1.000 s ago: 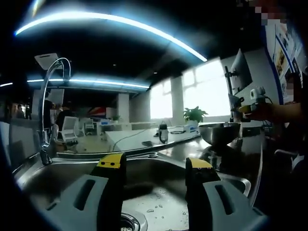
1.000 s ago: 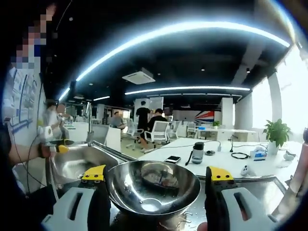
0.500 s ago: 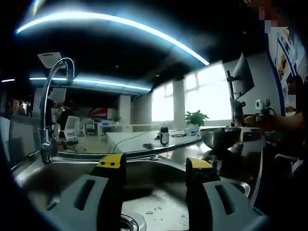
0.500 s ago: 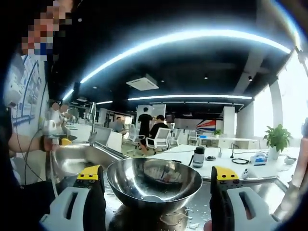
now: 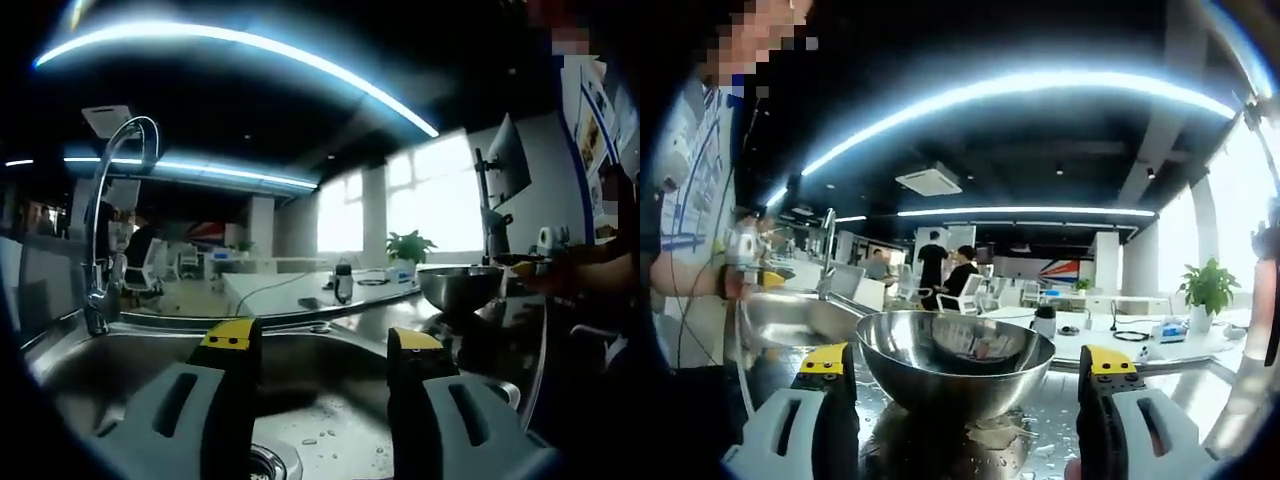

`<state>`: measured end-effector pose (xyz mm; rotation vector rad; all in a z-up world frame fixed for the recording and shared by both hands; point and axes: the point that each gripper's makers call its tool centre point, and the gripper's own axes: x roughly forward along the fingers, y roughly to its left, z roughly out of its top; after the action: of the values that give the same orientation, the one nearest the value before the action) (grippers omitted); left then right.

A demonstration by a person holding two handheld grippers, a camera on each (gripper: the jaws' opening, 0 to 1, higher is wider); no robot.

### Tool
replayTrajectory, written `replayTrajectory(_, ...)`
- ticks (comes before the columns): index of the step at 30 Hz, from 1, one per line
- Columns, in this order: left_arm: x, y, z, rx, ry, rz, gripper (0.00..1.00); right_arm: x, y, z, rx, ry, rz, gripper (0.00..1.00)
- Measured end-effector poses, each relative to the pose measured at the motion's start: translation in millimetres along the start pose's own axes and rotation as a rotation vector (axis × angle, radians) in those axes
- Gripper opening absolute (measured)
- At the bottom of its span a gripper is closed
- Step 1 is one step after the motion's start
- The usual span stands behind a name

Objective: Pick up bowl with dirty water move over sink pour dirty water into sink return bowl to place

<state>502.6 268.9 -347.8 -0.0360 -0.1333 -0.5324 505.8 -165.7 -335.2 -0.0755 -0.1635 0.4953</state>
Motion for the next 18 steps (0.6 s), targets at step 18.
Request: replayTrajectory(18,-1.1,-0.6,2.5,-0.007,-0.012,-0.007,0.51,-4.6,-4.7,2.6,-0.003,-0.028,-0.037,0.83)
